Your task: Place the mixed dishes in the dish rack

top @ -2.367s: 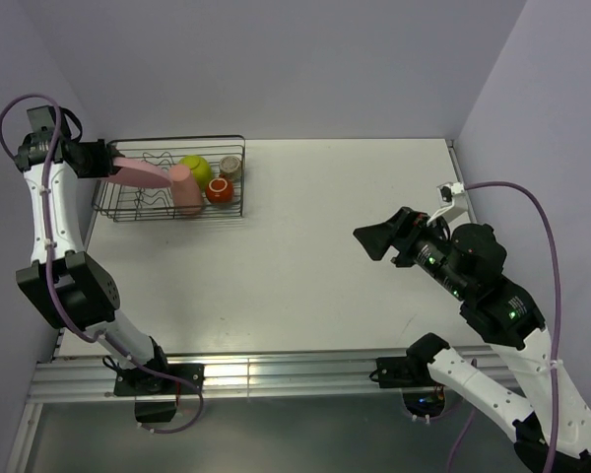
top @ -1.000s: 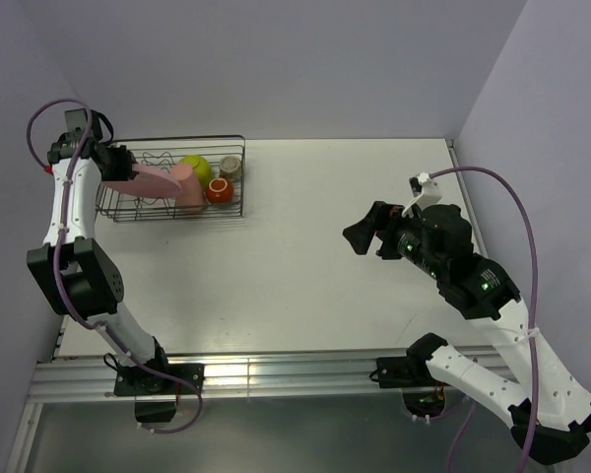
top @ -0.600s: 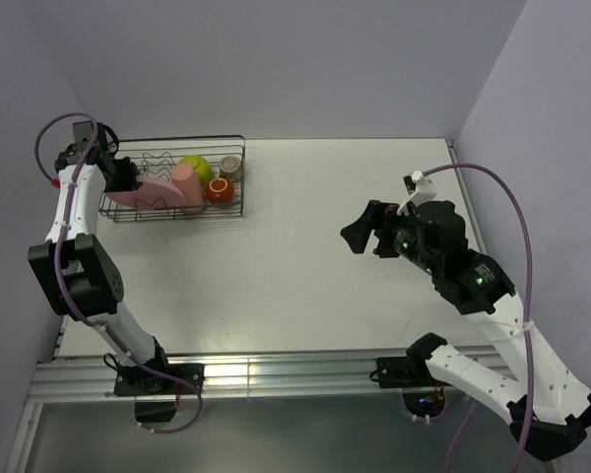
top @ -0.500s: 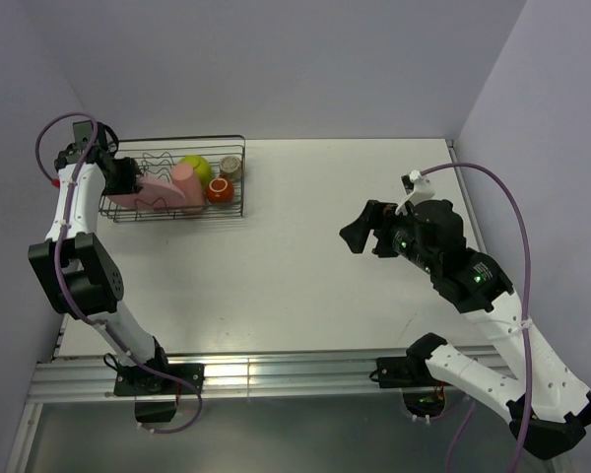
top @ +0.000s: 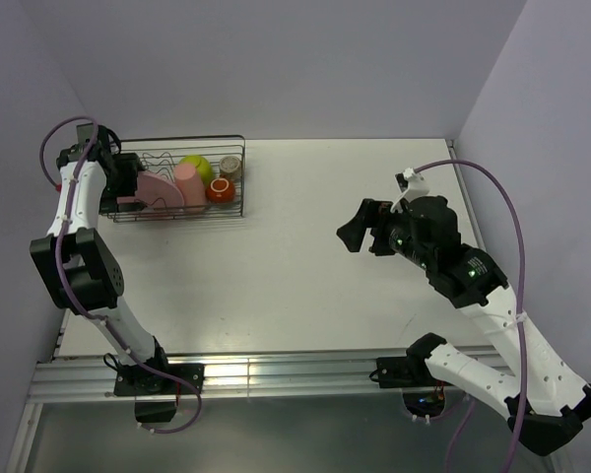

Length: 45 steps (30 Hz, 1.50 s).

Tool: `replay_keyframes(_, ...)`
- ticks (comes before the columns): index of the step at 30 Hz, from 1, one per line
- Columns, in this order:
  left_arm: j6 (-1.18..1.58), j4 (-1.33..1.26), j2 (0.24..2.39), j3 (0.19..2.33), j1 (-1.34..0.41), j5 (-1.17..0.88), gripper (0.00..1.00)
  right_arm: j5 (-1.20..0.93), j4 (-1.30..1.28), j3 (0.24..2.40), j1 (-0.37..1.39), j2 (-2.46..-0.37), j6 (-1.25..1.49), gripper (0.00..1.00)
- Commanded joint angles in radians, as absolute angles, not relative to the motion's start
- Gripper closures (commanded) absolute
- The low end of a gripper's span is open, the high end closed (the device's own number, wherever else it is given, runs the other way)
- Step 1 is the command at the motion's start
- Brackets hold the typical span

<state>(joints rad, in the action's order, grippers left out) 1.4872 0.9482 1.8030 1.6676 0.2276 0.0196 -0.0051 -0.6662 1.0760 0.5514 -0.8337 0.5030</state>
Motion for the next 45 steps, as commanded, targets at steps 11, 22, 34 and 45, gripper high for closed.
replay_keyframes(11,1.454,0.922,1.551,1.617,0.288,-0.054,0.01,-0.101,-0.679,1.181,0.546,-0.911,0.469,0.00)
replay_keyframes(22,1.437,0.716,1.349,1.421,0.252,-0.321,0.01,-0.215,-0.721,1.184,0.546,-0.922,0.511,0.00)
replay_keyframes(34,1.565,0.069,1.006,1.057,-0.211,-0.626,0.01,-0.477,-0.526,0.907,0.545,-0.812,0.684,0.00)
replay_keyframes(45,1.644,-0.458,0.605,0.657,-0.370,-0.676,0.01,-0.851,0.459,0.519,0.543,-0.654,1.203,0.00)
